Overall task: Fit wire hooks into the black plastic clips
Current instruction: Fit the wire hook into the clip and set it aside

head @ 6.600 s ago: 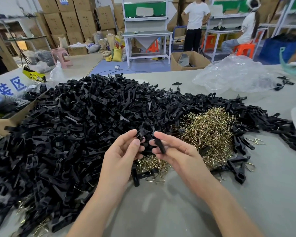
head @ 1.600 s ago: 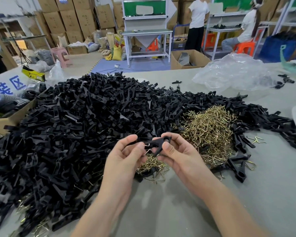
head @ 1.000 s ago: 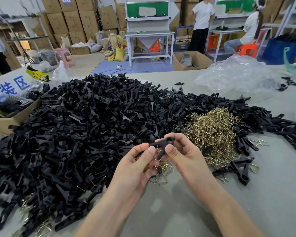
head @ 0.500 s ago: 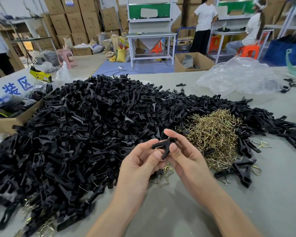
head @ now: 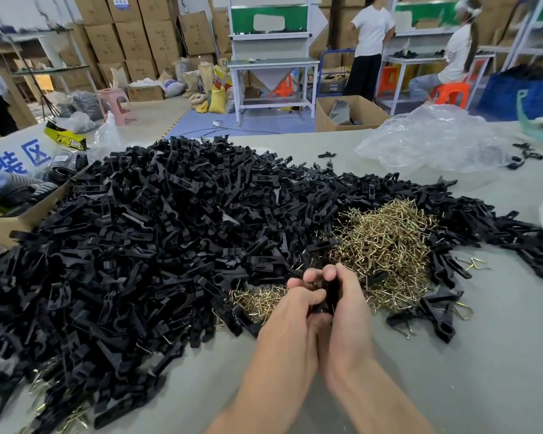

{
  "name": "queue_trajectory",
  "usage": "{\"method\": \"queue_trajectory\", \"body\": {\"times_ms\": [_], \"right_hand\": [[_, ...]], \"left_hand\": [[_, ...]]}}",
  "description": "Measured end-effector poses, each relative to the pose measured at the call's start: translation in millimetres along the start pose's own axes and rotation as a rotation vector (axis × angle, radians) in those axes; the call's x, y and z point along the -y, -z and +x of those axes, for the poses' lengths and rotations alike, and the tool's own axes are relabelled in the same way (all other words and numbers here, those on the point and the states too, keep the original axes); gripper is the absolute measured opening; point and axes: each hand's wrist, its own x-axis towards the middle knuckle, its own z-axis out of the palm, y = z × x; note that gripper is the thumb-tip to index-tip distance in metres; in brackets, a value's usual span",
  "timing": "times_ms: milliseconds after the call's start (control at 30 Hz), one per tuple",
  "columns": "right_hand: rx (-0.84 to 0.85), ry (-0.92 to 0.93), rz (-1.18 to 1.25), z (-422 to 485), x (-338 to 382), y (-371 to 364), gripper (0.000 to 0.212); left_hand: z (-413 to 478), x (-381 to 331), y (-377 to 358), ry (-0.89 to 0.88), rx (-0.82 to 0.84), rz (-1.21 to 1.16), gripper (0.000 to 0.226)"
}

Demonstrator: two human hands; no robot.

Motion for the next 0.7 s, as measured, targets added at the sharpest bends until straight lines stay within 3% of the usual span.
{"method": "queue_trajectory", "body": {"times_ms": [133,200,300,367,433,467,567,700], "right_hand": [[-0.072,0.011,-0.009,-1,-4,-2,0.040],[-0.100,0.013,-0.008,-1,-5,-2,0.037],[-0.134,0.006,-0.031,0,-7,-1,0.030],[-0.145,0.003,-0.027,0,-8,-2,0.030],[-0.169,0.012,-0.028,-1,-8,-3,0.033],[-0.176,0.015,-0.024,-1,-8,-3,0.032],[-0.136,-0.002,0.077,-2,-6,-1,0.029],[0.023,-0.055,0.133,2,-5,3,0.024]], "left_hand": [[1,-9,5,0.144,0.094,-0.136,0.036],[0,-8,9,0.329,0.044,-0.432,0.021],[5,-17,10,0.446,0.045,-0.771,0.014],[7,-16,3,0.407,0.032,-0.533,0.015],[2,-6,3,0.155,0.039,-0.136,0.029],[5,-2,0,0.109,0.008,-0.060,0.035],[6,5,-1,0.081,0.041,-0.105,0.047],[15,9,4,0.156,-0.084,-0.286,0.037]]}}
